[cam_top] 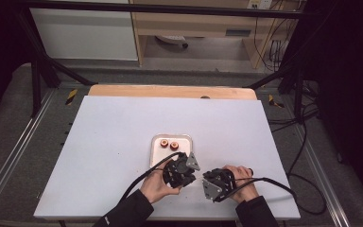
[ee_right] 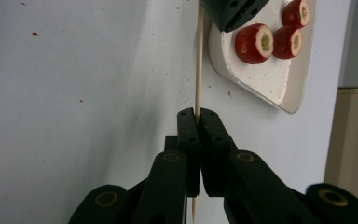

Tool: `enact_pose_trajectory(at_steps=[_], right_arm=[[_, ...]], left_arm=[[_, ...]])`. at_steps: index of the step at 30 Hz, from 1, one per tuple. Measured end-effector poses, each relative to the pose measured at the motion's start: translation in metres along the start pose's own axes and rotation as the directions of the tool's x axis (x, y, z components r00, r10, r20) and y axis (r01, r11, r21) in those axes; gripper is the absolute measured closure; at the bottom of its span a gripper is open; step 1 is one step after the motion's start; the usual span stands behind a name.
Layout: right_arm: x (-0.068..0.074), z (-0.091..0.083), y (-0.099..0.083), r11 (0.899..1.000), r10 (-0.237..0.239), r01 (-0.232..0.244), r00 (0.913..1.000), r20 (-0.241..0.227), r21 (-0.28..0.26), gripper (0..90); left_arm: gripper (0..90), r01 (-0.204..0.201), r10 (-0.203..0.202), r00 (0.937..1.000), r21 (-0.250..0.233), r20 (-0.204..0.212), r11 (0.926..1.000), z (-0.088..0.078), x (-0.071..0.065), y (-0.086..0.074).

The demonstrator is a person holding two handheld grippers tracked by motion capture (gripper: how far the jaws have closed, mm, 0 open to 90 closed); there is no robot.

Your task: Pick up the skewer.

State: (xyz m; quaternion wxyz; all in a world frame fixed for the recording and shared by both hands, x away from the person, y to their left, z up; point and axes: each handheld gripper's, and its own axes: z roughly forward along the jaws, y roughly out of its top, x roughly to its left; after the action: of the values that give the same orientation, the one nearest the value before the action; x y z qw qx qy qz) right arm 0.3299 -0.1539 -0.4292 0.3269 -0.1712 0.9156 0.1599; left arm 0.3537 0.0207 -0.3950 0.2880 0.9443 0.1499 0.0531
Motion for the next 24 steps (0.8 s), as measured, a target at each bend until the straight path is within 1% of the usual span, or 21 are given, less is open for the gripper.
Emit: enact_pose_trajectory(at_steps=[1, 4, 8, 10, 12, 14, 16, 17, 19, 20, 22, 24], right_arm=[[0.0, 0.0, 0.0, 1.0, -0.01, 0.01, 0.9999, 0.01, 0.002, 88.6], [0.0, -0.001, 0.001, 1.0, -0.027, 0.027, 0.9996, 0.007, 0.008, 88.9], [0.0, -0.002, 0.002, 1.0, -0.028, 0.028, 0.9996, 0.004, 0.012, 88.9], [-0.001, -0.002, 0.003, 0.999, -0.043, 0.043, 0.999, 0.014, 0.02, 88.9], [-0.002, -0.001, 0.003, 0.997, -0.062, 0.061, 0.9978, 0.022, 0.036, 88.9], [-0.002, 0.0, 0.004, 0.996, -0.074, 0.073, 0.9968, 0.029, 0.048, 88.9], [-0.004, 0.0, 0.006, 0.994, -0.092, 0.09, 0.9952, 0.034, 0.056, 88.9], [-0.005, 0.001, 0.006, 0.993, -0.105, 0.103, 0.9937, 0.039, 0.059, 88.9], [-0.005, 0.001, 0.007, 0.993, -0.107, 0.104, 0.9934, 0.042, 0.063, 88.9], [-0.007, 0.001, 0.009, 0.991, -0.122, 0.119, 0.9915, 0.045, 0.068, 88.9], [-0.007, 0.001, 0.01, 0.99, -0.126, 0.122, 0.9911, 0.045, 0.068, 88.9], [-0.008, 0.001, 0.012, 0.987, -0.143, 0.139, 0.9884, 0.051, 0.076, 88.9]], left_arm=[[88.6, -0.001, 0.001, 1.0, 0.0, -0.002, 1.0, 0.0, 0.0, 0.0], [88.6, -0.004, 0.004, 1.0, -0.001, 0.002, 1.0, 0.0, 0.0, 0.0], [87.9, -0.003, 0.003, 0.9999, 0.005, 0.013, 1.0, -0.001, 0.002, -0.001], [82.1, 0.013, -0.014, 0.9998, 0.028, 0.017, 0.9995, -0.003, 0.003, -0.001], [80.1, 0.023, -0.024, 0.9997, 0.06, 0.011, 0.998, -0.005, 0.006, -0.001], [78.1, 0.039, -0.041, 0.999, 0.086, 0.017, 0.9955, -0.005, 0.009, -0.002], [78.0, 0.041, -0.044, 0.9988, 0.119, 0.021, 0.992, -0.005, 0.011, -0.003], [78.2, 0.044, -0.048, 0.9986, 0.129, 0.022, 0.9907, -0.005, 0.012, -0.003], [79.1, 0.053, -0.058, 0.9979, 0.145, 0.028, 0.988, -0.004, 0.012, -0.002], [80.5, 0.053, -0.058, 0.998, 0.154, 0.026, 0.9866, -0.004, 0.012, -0.001], [81.6, 0.044, -0.047, 0.9988, 0.173, 0.012, 0.9839, -0.002, 0.012, 0.001], [84.6, 0.039, -0.043, 0.9989, 0.187, 0.018, 0.9815, -0.001, 0.011, 0.004]])
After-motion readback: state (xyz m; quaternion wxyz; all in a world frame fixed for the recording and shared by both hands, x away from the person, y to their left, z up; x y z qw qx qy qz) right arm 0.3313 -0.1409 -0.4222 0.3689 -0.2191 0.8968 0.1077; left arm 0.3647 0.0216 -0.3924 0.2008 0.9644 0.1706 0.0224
